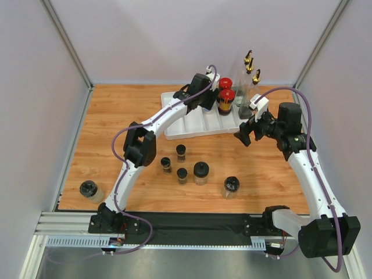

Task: Organize the condiment bottles
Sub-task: Place the bottle in the storage box.

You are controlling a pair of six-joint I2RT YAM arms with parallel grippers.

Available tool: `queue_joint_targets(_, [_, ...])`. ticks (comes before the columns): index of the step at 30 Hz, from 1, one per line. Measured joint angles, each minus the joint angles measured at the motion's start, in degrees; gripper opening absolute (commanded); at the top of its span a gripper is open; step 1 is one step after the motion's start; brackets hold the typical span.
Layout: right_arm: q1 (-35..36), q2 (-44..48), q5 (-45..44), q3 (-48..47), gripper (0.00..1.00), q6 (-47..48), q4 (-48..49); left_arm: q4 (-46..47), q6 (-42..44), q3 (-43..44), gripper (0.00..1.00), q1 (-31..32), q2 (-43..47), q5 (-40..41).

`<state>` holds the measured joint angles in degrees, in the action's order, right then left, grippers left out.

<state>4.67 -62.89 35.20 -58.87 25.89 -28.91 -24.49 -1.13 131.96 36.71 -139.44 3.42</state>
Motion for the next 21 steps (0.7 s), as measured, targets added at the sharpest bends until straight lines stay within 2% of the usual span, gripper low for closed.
queue_joint_targets(9, [-0.33, 0.0, 0.02, 0.0, 1.0, 0.13, 0.0, 0.37, -0.22, 0.0, 0.51, -0.04, -0.42, 0.11])
queue_joint_targets(21, [-0.79, 0.0, 0.04, 0.0, 1.0, 0.13, 0.0, 0.57, -0.68, 0.0, 0.74, -0.07, -0.42, 0.33])
